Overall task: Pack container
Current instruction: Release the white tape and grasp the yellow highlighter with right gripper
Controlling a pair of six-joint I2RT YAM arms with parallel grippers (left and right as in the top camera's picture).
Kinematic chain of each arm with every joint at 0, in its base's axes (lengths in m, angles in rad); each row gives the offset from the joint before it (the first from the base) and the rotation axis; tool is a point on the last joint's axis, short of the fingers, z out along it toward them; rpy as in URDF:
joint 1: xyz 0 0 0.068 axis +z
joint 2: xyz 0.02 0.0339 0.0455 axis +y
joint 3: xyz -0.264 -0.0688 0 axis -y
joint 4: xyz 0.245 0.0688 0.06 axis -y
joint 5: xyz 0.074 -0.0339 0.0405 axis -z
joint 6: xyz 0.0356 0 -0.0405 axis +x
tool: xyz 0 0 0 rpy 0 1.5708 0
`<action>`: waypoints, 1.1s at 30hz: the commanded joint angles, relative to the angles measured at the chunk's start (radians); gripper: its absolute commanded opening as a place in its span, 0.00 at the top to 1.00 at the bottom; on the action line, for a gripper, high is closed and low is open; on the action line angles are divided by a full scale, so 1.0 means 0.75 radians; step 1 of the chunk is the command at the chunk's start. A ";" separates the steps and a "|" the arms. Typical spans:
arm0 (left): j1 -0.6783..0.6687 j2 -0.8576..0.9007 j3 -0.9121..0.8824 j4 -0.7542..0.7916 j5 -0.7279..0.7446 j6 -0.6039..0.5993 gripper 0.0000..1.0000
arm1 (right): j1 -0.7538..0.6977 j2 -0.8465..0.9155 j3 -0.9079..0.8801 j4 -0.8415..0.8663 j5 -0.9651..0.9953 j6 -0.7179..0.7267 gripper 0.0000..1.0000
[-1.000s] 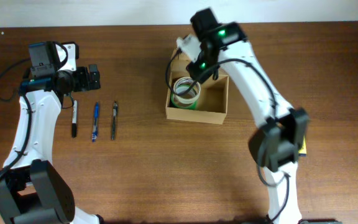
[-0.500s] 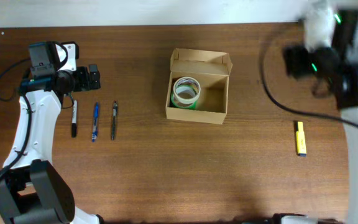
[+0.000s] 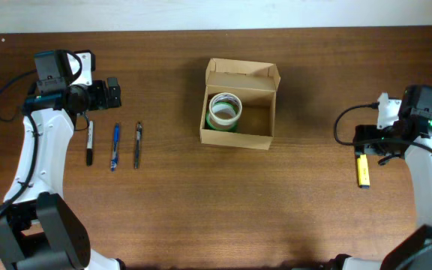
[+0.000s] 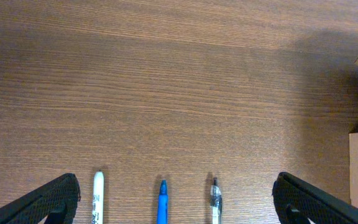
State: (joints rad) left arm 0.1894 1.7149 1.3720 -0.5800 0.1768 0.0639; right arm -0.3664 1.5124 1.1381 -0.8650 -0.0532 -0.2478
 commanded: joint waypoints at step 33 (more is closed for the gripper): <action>0.004 0.003 0.025 -0.001 0.014 0.016 0.01 | -0.030 0.461 -0.037 0.003 0.187 -0.051 0.40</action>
State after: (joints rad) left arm 0.1894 1.7149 1.3720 -0.5800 0.1768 0.0639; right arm -0.3840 1.8450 1.1213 -0.8665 0.0650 -0.2886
